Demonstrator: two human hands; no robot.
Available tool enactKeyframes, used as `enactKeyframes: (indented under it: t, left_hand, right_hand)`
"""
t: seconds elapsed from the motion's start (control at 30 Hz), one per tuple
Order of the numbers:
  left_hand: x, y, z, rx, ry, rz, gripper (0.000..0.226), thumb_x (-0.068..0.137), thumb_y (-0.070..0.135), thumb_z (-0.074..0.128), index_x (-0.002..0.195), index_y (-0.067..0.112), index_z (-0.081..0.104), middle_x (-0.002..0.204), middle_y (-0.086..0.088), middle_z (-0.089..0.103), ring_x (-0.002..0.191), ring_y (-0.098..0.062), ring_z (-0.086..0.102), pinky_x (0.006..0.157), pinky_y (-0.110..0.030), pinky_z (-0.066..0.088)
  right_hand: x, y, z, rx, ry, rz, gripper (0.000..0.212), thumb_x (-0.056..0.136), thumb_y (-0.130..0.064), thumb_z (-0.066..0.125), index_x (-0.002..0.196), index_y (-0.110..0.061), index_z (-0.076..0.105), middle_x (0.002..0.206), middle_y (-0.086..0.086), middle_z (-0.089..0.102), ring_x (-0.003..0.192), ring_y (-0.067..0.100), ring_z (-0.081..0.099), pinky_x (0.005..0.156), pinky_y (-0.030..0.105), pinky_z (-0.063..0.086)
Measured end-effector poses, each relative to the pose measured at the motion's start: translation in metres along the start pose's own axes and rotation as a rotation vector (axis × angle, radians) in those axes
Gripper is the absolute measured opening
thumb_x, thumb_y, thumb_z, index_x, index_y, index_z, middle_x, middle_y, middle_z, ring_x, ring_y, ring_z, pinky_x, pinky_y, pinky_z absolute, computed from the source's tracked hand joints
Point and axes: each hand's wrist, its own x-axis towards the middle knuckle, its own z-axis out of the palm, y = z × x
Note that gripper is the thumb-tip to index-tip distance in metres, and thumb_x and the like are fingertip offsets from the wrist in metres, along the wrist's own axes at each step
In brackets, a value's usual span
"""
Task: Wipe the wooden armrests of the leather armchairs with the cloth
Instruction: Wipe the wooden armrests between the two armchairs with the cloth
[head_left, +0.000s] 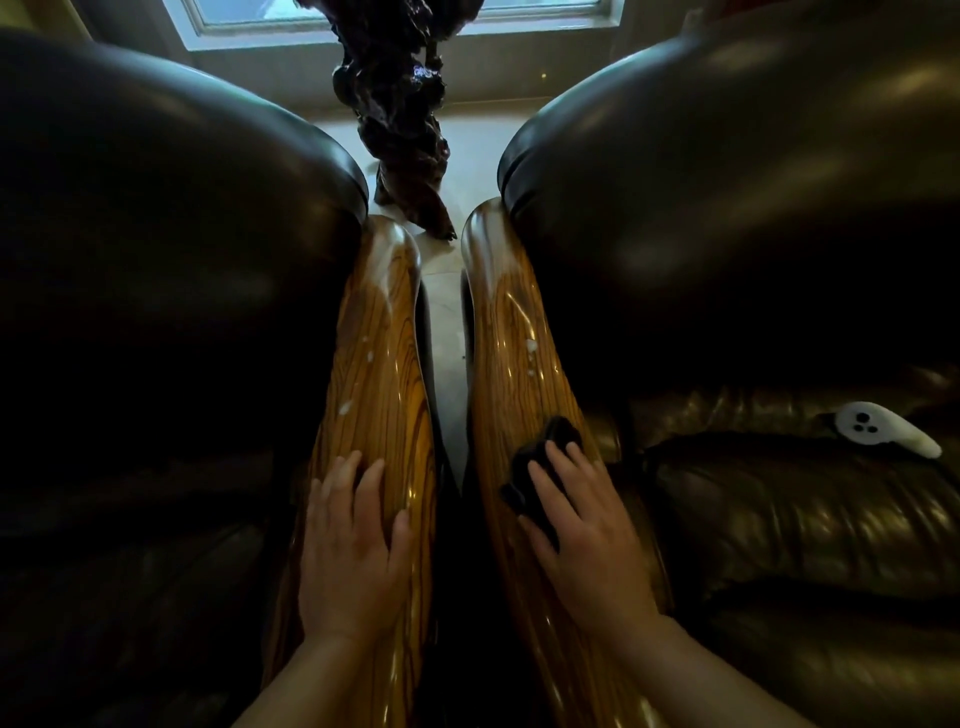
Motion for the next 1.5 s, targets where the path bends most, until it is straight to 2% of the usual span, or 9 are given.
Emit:
enactKeyframes:
  t: [0.23,0.47,0.57,0.67,0.9,0.97,1.1,1.37,1.5]
  left_hand:
    - [0.001,-0.003,0.002,0.018,-0.011,-0.001,0.061,0.092,0.046,0.033,0.145,0.016,0.038,0.155,-0.010,0.032,0.146,-0.022,0.019,0.119,-0.049,0.017]
    - [0.001,-0.003,0.004,0.014,-0.016,-0.006,0.060,0.092,0.045,0.034,0.146,0.018,0.036,0.155,-0.008,0.031,0.147,-0.020,0.017,0.119,-0.049,0.016]
    - [0.001,-0.004,0.004,0.018,-0.021,-0.004,0.061,0.092,0.046,0.033,0.147,0.020,0.033,0.157,-0.007,0.028,0.148,-0.016,0.012,0.121,-0.046,0.011]
    - [0.000,-0.004,0.004,0.034,-0.034,-0.009,0.063,0.093,0.048,0.030,0.150,0.022,0.029,0.160,-0.006,0.023,0.149,-0.016,0.007,0.121,-0.045,0.007]
    - [0.001,-0.004,0.003,0.015,-0.044,-0.018,0.065,0.092,0.050,0.028,0.151,0.022,0.028,0.161,-0.004,0.022,0.150,-0.016,0.008,0.122,-0.044,0.005]
    - [0.002,-0.005,0.003,0.005,-0.036,-0.017,0.064,0.093,0.048,0.029,0.151,0.022,0.029,0.160,-0.004,0.024,0.149,-0.016,0.009,0.122,-0.043,0.005]
    - [0.001,-0.005,0.003,-0.002,-0.023,-0.015,0.063,0.093,0.046,0.031,0.150,0.021,0.032,0.159,-0.005,0.026,0.149,-0.015,0.010,0.122,-0.044,0.006]
    - [0.002,-0.004,0.002,0.000,-0.028,-0.019,0.062,0.093,0.045,0.032,0.150,0.021,0.033,0.159,-0.005,0.026,0.149,-0.014,0.009,0.122,-0.045,0.007]
    - [0.002,-0.003,0.002,-0.009,-0.032,-0.022,0.061,0.093,0.045,0.031,0.150,0.022,0.033,0.159,-0.004,0.027,0.149,-0.016,0.011,0.122,-0.046,0.009]
  right_hand:
    - [0.059,-0.003,-0.005,-0.008,-0.011,0.160,0.061,0.098,-0.054,0.037,0.152,-0.028,0.030,0.164,-0.001,0.023,0.152,0.020,0.009,0.122,0.041,0.011]
    - [0.019,0.012,-0.004,-0.090,-0.064,-0.064,0.057,0.098,-0.054,0.037,0.149,-0.029,0.034,0.161,0.000,0.028,0.152,0.020,0.014,0.118,0.047,0.028]
    - [0.051,0.008,-0.006,-0.059,-0.027,0.118,0.062,0.097,-0.060,0.028,0.151,-0.030,0.032,0.163,-0.001,0.026,0.152,0.021,0.011,0.118,0.040,0.014]
    - [0.085,-0.009,-0.003,-0.027,-0.028,0.227,0.060,0.098,-0.058,0.032,0.152,-0.032,0.030,0.164,-0.002,0.022,0.152,0.026,0.008,0.120,0.046,0.013]
    - [0.016,0.022,-0.005,-0.059,-0.076,-0.222,0.052,0.099,-0.041,0.047,0.148,-0.026,0.040,0.161,0.000,0.030,0.153,0.024,0.015,0.116,0.051,0.034]
    - [0.029,0.026,-0.006,0.015,-0.028,-0.109,0.052,0.097,-0.037,0.051,0.147,-0.023,0.044,0.159,0.002,0.034,0.152,0.022,0.018,0.115,0.051,0.035]
    - [0.089,0.000,-0.003,0.138,0.019,0.220,0.053,0.100,-0.042,0.042,0.149,-0.022,0.039,0.161,0.001,0.030,0.151,0.021,0.014,0.120,0.039,0.015]
    - [0.057,0.008,-0.006,0.021,-0.054,-0.104,0.053,0.093,-0.039,0.052,0.143,-0.024,0.045,0.156,0.002,0.039,0.149,0.020,0.021,0.117,0.042,0.025]
    - [0.084,0.011,-0.007,0.094,0.004,0.114,0.050,0.097,-0.040,0.047,0.143,-0.021,0.047,0.156,0.004,0.039,0.149,0.020,0.022,0.118,0.038,0.021]
